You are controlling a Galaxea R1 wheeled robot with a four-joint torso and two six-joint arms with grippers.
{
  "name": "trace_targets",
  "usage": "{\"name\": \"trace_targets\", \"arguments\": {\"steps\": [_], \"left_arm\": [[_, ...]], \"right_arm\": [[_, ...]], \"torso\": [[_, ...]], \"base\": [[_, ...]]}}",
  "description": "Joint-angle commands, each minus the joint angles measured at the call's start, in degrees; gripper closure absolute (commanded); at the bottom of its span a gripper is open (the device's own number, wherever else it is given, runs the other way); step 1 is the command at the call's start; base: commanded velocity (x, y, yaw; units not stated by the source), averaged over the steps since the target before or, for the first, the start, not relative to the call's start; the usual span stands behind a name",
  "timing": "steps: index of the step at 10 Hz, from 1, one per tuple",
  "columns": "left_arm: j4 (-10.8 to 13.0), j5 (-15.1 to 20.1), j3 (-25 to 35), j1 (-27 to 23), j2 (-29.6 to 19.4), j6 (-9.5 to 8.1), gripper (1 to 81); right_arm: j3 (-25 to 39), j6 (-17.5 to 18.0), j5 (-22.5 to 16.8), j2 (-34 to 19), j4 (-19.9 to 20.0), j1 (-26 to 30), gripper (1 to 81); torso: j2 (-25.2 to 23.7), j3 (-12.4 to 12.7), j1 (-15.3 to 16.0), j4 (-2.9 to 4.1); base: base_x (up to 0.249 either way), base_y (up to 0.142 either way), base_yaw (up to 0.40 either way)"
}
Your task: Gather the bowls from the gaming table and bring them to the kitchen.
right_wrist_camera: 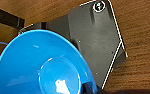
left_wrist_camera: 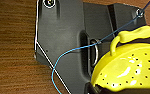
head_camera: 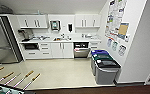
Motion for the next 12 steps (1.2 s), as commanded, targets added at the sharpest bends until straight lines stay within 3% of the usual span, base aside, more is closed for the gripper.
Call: {"name": "trace_targets", "arguments": {"steps": [1,12], "left_arm": [[-0.07,2.7,0.01,-1.51,-0.39,0.18,81.1],[-0.07,2.53,0.01,-1.51,-0.39,0.09,81.1]], "right_arm": [[-0.15,0.12,-2.32,-0.45,-0.87,1.91,81.1],[-0.76,0.12,-2.32,-0.36,-0.78,1.91,81.1]], "torso": [[0.0,0.0,0.0,0.0],[0.0,0.0,0.0,0.0]], "base": [[0.181,0.0,0.0],[0.214,0.0,0.0]]}}
